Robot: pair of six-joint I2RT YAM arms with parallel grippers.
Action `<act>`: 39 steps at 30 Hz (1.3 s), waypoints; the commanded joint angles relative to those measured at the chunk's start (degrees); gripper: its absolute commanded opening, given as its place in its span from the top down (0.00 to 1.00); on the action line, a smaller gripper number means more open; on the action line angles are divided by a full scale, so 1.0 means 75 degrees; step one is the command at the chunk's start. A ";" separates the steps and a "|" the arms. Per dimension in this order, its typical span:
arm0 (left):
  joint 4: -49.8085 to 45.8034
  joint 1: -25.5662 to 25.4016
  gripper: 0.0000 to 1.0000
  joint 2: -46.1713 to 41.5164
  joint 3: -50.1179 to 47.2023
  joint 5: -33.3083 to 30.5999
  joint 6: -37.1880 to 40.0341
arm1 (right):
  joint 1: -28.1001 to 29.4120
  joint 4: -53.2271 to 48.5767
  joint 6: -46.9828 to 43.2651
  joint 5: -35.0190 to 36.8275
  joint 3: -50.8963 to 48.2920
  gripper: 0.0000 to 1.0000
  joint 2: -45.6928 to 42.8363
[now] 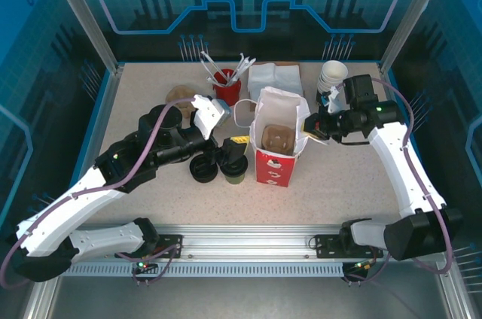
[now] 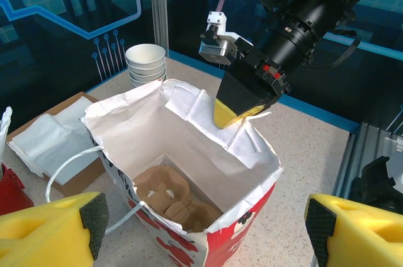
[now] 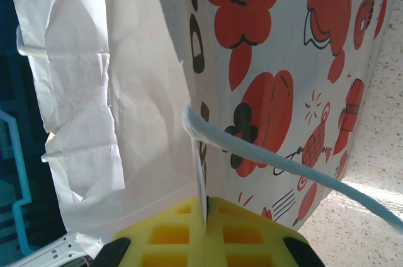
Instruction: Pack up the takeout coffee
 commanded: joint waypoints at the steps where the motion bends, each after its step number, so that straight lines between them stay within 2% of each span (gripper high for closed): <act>1: 0.0091 -0.0044 0.16 -0.0122 -0.0127 -0.0161 -0.0148 | -0.0200 -0.0074 0.0043 -0.0364 0.0202 1.00 0.0108; 3: 0.0097 -0.0053 0.16 -0.0112 -0.0128 -0.0160 -0.0169 | -0.0278 -0.0067 0.0011 -0.0335 0.0243 1.00 0.0169; 6: 0.0072 -0.0050 0.16 -0.0106 -0.0128 -0.0169 -0.0181 | -0.0325 -0.0092 -0.0056 -0.0205 0.0340 0.94 0.0260; 10: 0.0010 -0.0044 0.16 -0.0133 -0.0111 -0.0236 -0.0194 | -0.0342 -0.0173 -0.0182 -0.0136 0.0478 0.78 0.0355; 18: -0.0123 -0.0042 0.15 -0.0209 -0.0096 -0.0546 -0.0383 | -0.0633 -0.0760 -0.0770 0.0323 0.1195 0.60 0.0316; 25: -0.0461 -0.0042 0.14 -0.0401 -0.0086 -0.0842 -0.0664 | -0.1241 -0.1278 -0.1568 0.0827 0.1988 0.56 -0.0033; 29: -0.0729 -0.0042 0.14 -0.0461 -0.0068 -0.0913 -0.1047 | -0.1397 -0.1435 -0.1972 0.0805 0.2357 0.55 -0.0260; 35: -0.1147 -0.0042 0.13 -0.0565 -0.0185 -0.0986 -0.2059 | -0.1570 -0.1648 -0.1853 0.0009 0.2640 0.53 -0.0349; 39: -0.1615 -0.0045 0.13 -0.0512 -0.0279 -0.1018 -0.2609 | -0.1704 -0.1435 -0.1941 -0.1014 0.2313 0.52 -0.0609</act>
